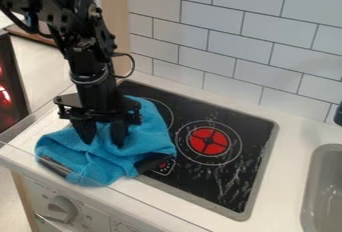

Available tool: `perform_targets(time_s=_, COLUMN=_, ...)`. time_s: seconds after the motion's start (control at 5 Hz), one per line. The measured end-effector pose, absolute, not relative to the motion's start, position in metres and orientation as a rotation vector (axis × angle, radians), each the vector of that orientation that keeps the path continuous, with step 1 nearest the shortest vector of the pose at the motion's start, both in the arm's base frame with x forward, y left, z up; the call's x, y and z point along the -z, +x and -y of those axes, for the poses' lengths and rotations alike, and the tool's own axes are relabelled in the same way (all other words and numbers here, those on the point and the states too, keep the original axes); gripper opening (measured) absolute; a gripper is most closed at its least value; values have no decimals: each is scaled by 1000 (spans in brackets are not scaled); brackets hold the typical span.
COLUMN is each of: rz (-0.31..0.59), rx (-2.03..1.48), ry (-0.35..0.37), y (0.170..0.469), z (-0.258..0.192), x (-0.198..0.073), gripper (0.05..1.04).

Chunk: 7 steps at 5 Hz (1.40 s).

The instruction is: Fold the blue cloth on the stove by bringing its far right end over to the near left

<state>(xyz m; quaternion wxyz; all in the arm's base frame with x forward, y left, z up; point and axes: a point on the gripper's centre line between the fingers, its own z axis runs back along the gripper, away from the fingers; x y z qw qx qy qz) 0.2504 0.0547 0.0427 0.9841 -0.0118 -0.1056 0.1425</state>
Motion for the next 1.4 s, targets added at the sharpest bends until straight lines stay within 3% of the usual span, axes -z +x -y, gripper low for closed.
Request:
perform_targets(time_s=0.2, rz=230, rx=-290, ry=-33, y=253, z=-55, x=-53, gripper=1012)
perform_targets(time_s=0.6, rz=299, rx=-290, ry=-54, y=252, z=-52, x=-88, gripper=999)
perform_targets(time_s=1.0, rz=391, rx=-354, ry=34, y=245, z=-60, x=-137, gripper=999)
perform_targets(time_s=1.4, rz=428, rx=-417, ry=76, y=240, z=-63, x=-154, gripper=999)
